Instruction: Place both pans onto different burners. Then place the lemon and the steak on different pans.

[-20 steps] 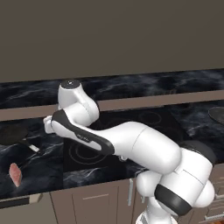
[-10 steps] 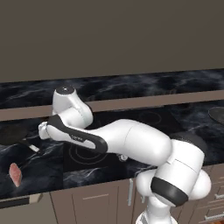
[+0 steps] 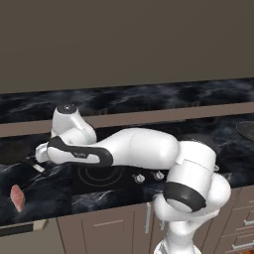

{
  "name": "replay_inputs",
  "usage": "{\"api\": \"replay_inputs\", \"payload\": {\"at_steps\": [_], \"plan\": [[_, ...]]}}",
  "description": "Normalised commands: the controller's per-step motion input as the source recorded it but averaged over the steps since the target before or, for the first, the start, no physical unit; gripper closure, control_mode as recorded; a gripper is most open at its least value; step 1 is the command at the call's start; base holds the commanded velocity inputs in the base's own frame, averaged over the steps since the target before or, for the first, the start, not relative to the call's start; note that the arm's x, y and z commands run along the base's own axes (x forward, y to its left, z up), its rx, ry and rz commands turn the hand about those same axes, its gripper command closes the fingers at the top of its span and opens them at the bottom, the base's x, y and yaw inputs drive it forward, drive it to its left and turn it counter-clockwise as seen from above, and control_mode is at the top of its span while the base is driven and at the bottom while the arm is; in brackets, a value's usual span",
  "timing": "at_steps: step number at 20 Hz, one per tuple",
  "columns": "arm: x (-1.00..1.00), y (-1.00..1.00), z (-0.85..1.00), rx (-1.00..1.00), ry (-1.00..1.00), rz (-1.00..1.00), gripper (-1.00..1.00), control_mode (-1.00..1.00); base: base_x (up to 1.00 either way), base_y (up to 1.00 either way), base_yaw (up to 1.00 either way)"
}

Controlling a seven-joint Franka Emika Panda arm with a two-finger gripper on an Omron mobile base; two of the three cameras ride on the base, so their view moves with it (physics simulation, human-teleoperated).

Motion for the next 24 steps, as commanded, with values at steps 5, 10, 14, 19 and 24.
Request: {"api": "replay_inputs", "payload": {"at_steps": [5, 10, 14, 19, 24], "plan": [[0.39, 0.36, -0.25, -0.02, 0.00, 0.00, -1.00, -1.00, 0.00, 0.00, 0.00], [0.42, 0.32, -0.34, -0.04, 0.00, 0.00, -1.00, -1.00, 0.00, 0.00, 0.00], [0.43, 0.36, -0.35, -0.03, 0.01, 0.00, -1.00, -1.00, 0.00, 0.00, 0.00], [0.26, 0.45, -0.13, -0.04, 0.00, 0.00, -1.00, -1.00, 0.00, 0.00, 0.00], [0.01, 0.46, 0.15, -0.06, 0.00, 0.00, -1.00, -1.00, 0.00, 0.00, 0.00]]}}
